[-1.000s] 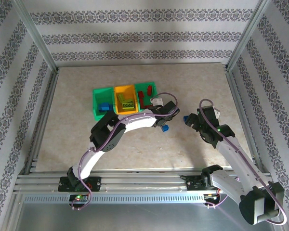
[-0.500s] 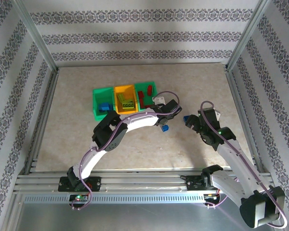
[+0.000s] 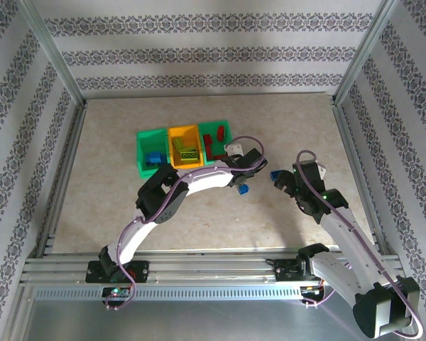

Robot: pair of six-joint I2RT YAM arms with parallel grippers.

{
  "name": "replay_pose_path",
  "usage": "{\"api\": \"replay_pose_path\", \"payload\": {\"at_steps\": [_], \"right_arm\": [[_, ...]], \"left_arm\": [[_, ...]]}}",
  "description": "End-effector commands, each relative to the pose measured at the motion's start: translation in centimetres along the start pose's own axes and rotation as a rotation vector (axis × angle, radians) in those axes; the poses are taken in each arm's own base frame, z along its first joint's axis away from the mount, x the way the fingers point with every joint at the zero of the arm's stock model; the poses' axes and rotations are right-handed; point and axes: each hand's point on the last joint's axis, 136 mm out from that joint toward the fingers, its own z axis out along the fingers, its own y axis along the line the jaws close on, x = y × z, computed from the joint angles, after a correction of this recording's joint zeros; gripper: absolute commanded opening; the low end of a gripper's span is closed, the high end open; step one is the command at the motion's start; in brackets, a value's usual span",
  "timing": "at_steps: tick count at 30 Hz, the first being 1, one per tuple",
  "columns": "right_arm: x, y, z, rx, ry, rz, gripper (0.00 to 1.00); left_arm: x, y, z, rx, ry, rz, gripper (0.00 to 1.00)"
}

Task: Sort the legos into containers by color
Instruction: Pick up the lego from the center of the table.

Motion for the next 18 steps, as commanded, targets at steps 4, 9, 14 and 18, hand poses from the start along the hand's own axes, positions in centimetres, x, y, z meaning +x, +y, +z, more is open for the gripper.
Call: {"api": "replay_pose_path", "payload": {"at_steps": [4,9,14,18], "right_arm": [[-0.3,-0.3,0.0,0.014,-0.011,0.024,0.98],[-0.6,-0.2,-0.2,0.014,-0.019,0.030,0.99],[-0.7,-0.2,-0.3,0.013,-0.022,0.032,0.98],[-0.8,-0.2,-0.5,0.010,-0.030,0.037,0.98]], "left_arm": [[3.2,1.9,-0.9,-0.007,0.108,0.061,0.44],[4.1,2.6,-1.3,0.001,0.145,0.081,0.39],[4.1,3.1,-2.4,0.007,0.145,0.106,0.38],[3.0,3.2,-3.9,0.025,0.114,0.133,0.32]]}}
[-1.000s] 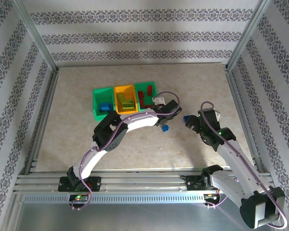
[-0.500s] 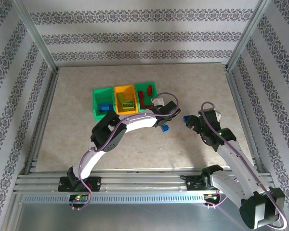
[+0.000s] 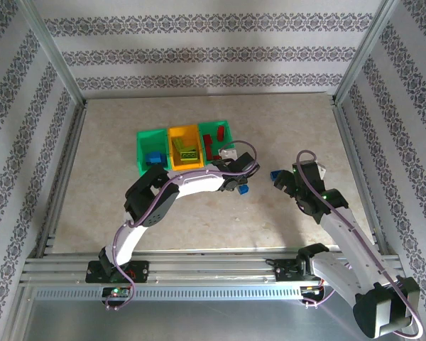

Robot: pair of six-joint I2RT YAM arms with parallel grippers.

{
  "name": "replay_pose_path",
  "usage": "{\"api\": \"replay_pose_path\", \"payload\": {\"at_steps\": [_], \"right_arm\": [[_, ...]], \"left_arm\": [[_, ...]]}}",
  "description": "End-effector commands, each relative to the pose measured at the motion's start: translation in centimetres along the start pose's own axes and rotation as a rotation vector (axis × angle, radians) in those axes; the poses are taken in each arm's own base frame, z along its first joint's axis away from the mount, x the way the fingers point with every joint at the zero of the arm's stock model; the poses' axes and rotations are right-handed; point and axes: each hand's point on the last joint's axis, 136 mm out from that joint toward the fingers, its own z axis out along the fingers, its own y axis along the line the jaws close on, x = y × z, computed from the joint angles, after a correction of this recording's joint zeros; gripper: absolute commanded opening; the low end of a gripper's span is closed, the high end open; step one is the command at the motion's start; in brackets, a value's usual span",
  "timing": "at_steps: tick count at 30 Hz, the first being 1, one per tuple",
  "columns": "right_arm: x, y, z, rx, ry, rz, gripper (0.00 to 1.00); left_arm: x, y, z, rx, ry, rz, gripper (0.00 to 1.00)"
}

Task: Sort the legos into containers by color
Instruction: Pick up the lego from the center of the table, then place the lego in the container.

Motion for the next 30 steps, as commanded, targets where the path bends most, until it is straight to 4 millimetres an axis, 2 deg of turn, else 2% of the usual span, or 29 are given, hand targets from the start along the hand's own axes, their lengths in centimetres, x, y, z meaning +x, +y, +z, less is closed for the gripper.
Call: {"api": "replay_pose_path", "payload": {"at_steps": [1,13,18,20,26,30], "right_arm": [[-0.9,-0.2,-0.5,0.007,-0.030,0.035,0.98],[0.7,-0.2,0.1,0.006,0.004,0.006,0.98],[1.2,0.3,-0.1,0.008,-0.004,-0.033,0.98],[1.3,0.5,-0.2,0.012,-0.012,-0.052,0.98],[1.7,2.1,-0.2,0.013,-0.013,-0.107,0.98],[2.2,3.7,-0.1,0.013,-0.003,-0.147,0.98]], "left_arm": [[1.1,1.0,-2.2,-0.005,0.025,0.087,0.32],[-3.4,1.8,-8.6,0.071,-0.167,0.141,0.31],[-6.2,3.6,-11.8,0.039,-0.285,0.164,0.31],[-7.4,4.8,-13.0,0.013,-0.325,0.169,0.32],[-11.4,10.3,-15.3,-0.070,-0.383,0.104,0.32],[-13.7,14.5,-15.6,-0.103,-0.358,0.026,0.32]]}}
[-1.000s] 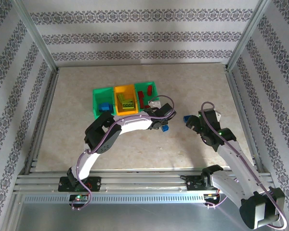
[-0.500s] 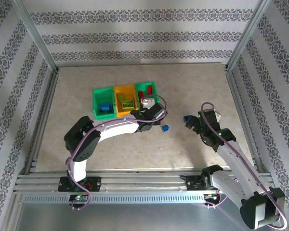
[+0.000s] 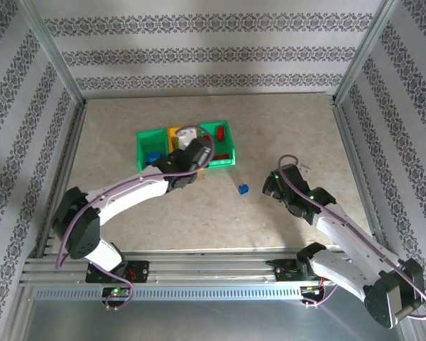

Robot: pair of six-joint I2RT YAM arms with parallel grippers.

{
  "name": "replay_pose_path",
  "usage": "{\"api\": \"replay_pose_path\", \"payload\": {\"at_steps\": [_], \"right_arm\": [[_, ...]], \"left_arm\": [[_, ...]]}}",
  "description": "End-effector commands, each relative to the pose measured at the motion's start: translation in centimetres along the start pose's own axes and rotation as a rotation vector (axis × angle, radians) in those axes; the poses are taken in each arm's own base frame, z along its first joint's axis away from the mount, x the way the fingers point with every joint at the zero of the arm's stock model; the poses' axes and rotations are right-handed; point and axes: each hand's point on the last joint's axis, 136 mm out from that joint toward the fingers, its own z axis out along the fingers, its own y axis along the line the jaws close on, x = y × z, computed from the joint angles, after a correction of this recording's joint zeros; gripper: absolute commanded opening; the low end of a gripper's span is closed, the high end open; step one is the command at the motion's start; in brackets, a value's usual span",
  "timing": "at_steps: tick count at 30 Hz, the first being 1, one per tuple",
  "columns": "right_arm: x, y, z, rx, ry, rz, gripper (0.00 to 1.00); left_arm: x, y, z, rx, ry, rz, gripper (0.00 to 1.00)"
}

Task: Sort the legos into containers by color
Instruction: Place the lego in the container.

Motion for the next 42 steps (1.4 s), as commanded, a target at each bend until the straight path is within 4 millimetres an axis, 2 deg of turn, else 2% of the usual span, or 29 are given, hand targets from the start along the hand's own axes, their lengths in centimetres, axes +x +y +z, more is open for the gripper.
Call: {"api": "replay_pose_path", "payload": {"at_steps": [1,5,10,17,22,27,31,42], "right_arm": [[-1.0,1.1,-0.4,0.015,-0.035,0.003,0.98],[-0.8,2.2,0.1,0.021,-0.017,-0.019,0.97],[-0.8,2.9,0.4,0.021,-0.004,-0.025,0.93],[-0.4,3.8,0.7,0.013,0.023,-0.027,0.88],[0.7,4.6,1.4,0.010,0.069,-0.042,0.86],[2.3,6.1,2.3,-0.002,0.125,-0.077,0.84],[3.1,7.6,3.1,0.002,0.156,-0.116,0.84],[4.8,10.8,5.3,-0.032,0.228,-0.149,0.74]], "left_arm": [[-1.3,4.3,0.5,-0.073,0.029,-0.011,0.32],[-2.7,7.7,1.5,-0.131,0.061,-0.024,0.32],[-2.9,11.7,4.2,-0.155,0.175,-0.083,0.32],[-2.2,13.7,9.0,-0.184,0.324,-0.057,0.33],[-1.9,14.9,11.2,-0.253,0.368,-0.032,0.34],[-1.5,16.2,11.8,-0.306,0.380,-0.035,0.38],[-0.9,16.8,11.9,-0.320,0.390,-0.051,0.47],[-1.1,17.3,10.7,-0.332,0.365,-0.058,0.61]]}}
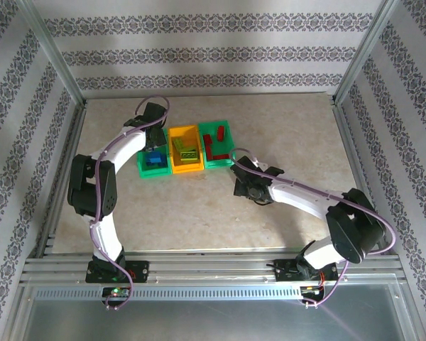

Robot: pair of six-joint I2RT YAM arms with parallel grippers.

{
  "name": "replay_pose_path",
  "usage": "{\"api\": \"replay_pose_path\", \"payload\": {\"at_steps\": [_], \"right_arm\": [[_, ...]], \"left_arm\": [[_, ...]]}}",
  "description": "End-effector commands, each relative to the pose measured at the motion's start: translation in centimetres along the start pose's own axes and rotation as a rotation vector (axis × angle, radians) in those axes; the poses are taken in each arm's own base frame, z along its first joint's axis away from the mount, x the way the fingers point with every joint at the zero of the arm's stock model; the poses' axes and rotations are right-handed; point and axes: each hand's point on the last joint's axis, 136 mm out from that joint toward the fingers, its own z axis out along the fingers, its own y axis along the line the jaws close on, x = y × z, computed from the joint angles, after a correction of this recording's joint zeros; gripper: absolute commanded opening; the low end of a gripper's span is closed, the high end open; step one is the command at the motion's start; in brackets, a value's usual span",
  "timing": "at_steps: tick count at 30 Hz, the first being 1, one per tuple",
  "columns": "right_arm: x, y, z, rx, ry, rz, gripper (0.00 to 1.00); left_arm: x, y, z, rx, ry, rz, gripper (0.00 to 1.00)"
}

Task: Sort the legos into containers by color
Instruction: Place the lego in the container, then pick up the lego from the center of the table.

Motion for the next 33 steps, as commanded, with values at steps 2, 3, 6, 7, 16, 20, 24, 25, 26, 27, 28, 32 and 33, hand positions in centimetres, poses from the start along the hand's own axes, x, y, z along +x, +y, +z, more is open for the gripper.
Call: {"api": "replay_pose_path", "payload": {"at_steps": [2,3,6,7,16,20,24,25,26,27,28,32,33], "right_arm": [[-0.3,2.1,0.2,-0.055,0.005,0.010,0.72],[-0.3,2.3,0.3,-0.058,0.008,0.010,0.72],[-0.2,2.8,0.7,-0.062,0.019,0.009,0.69],[-0.1,2.9,0.9,-0.062,0.024,0.008,0.68],[0.1,3.9,2.4,-0.059,0.048,-0.010,0.63],[-0.1,4.1,3.0,-0.041,0.050,-0.026,0.62],[-0.4,4.2,3.7,-0.022,0.049,-0.039,0.62],[-0.6,4.2,3.9,-0.018,0.050,-0.042,0.61],[-0.7,4.3,4.1,-0.014,0.051,-0.047,0.61],[-0.8,4.2,4.3,-0.007,0.052,-0.049,0.60],[-0.9,4.2,4.5,-0.004,0.054,-0.050,0.59],[-1.1,4.3,5.1,0.008,0.060,-0.064,0.55],[-1.2,4.3,5.2,0.013,0.059,-0.068,0.54]], "left_arm": [[-0.3,1.7,-1.5,-0.034,-0.019,-0.012,0.62],[-0.3,1.7,-1.6,-0.034,-0.021,-0.014,0.63],[-0.5,1.8,-1.9,-0.029,-0.030,-0.019,0.65],[-0.6,1.8,-2.0,-0.028,-0.034,-0.022,0.66],[-1.2,2.1,-4.4,0.005,-0.077,-0.035,0.70],[-1.3,2.4,-5.9,0.029,-0.105,-0.043,0.77],[-1.0,3.0,-7.3,0.049,-0.133,-0.047,0.84],[-0.8,3.2,-7.5,0.053,-0.140,-0.049,0.86],[-0.7,3.3,-7.8,0.059,-0.147,-0.050,0.88],[-0.5,3.6,-8.1,0.060,-0.152,-0.051,0.90],[-0.4,3.8,-8.3,0.060,-0.159,-0.054,0.95],[0.1,5.0,-9.4,0.052,-0.191,-0.065,1.00],[0.3,5.3,-9.6,0.048,-0.195,-0.065,1.00]]}}
